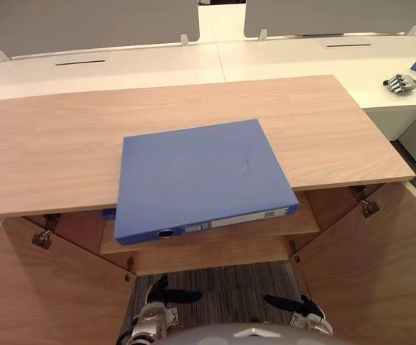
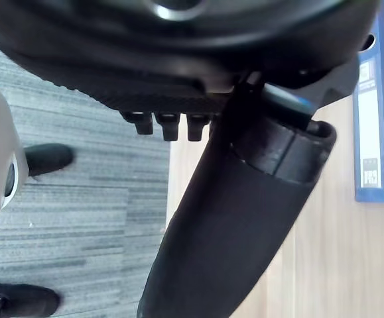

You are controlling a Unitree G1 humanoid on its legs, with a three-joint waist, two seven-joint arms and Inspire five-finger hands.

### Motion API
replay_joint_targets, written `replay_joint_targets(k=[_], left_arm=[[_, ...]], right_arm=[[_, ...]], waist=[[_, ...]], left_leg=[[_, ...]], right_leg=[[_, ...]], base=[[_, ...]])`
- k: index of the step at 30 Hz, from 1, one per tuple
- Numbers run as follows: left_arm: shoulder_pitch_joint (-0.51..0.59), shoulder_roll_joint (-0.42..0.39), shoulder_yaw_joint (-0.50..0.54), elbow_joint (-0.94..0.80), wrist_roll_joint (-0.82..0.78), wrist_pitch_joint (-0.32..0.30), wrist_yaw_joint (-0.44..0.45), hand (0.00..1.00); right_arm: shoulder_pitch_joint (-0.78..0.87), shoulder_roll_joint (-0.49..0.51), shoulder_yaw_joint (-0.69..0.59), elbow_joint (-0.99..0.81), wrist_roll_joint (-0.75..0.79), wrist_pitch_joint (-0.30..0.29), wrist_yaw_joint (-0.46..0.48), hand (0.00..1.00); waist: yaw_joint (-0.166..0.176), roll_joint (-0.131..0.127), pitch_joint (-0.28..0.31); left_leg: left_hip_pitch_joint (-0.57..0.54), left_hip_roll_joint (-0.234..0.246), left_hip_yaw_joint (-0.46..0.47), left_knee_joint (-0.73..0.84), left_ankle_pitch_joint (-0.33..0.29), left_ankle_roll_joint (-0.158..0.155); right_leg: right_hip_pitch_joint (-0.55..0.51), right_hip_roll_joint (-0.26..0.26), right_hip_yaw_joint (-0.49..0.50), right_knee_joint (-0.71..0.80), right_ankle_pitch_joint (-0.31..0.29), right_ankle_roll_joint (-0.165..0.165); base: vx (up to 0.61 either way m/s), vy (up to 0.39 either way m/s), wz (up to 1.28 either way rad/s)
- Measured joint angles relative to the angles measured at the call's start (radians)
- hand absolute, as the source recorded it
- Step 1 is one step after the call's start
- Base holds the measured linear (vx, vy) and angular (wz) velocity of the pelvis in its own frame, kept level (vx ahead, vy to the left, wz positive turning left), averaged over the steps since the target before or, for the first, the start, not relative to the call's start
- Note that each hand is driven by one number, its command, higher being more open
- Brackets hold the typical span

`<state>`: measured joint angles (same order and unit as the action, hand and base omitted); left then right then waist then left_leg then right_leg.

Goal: Walk over to the cabinet, pick up the folder, carry it to the office cabinet, place the folder inside the office cabinet, then close the office cabinet door

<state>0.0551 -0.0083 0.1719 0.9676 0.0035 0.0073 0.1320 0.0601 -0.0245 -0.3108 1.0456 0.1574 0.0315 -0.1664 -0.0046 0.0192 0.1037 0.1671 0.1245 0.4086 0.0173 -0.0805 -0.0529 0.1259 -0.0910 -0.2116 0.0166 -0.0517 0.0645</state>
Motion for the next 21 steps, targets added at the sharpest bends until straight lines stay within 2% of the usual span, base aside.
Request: replay_joint_targets(k=[5, 9, 13, 21], left_arm=[[0.126, 0.022, -0.01, -0.293, -0.054, -0.01, 0.05, 1.0], [0.209, 0.059, -0.03, -0.481, -0.054, -0.035, 0.06, 1.0], [0.267, 0.058, -0.053, -0.641, -0.054, -0.043, 0.061, 1.0], [0.367, 0.059, -0.108, -0.953, -0.049, -0.083, 0.059, 1.0]], right_arm=[[0.001, -0.008, 0.022, -0.002, 0.0, -0.003, -0.013, 1.0], [0.005, -0.01, 0.029, -0.01, 0.0, -0.005, -0.013, 1.0], [0.019, -0.019, 0.059, -0.015, 0.0, -0.006, -0.012, 1.0], [0.04, -0.024, 0.066, -0.032, -0.002, -0.006, -0.01, 1.0]], waist=[[0.005, -0.003, 0.001], [0.014, -0.002, 0.003], [0.028, -0.005, 0.005], [0.037, -0.008, 0.006]], left_leg=[[-0.009, -0.022, -0.063, -0.036, 0.036, 0.021], [0.001, -0.029, -0.089, -0.067, 0.06, 0.02], [0.017, -0.035, -0.116, -0.102, 0.089, 0.018], [0.043, -0.041, -0.153, -0.105, 0.098, 0.019]], right_leg=[[-0.003, -0.015, -0.036, 0.003, 0.008, 0.003], [-0.004, -0.019, -0.045, 0.021, 0.009, 0.002], [-0.002, -0.022, -0.06, 0.035, 0.007, 0.001], [0.022, -0.03, -0.075, 0.065, -0.014, 0.009]], base=[[-0.09, 0.007, 0.3], [-0.12, 0.01, 0.15], [-0.1, 0.003, 0.14], [-0.04, -0.012, 0.09]])
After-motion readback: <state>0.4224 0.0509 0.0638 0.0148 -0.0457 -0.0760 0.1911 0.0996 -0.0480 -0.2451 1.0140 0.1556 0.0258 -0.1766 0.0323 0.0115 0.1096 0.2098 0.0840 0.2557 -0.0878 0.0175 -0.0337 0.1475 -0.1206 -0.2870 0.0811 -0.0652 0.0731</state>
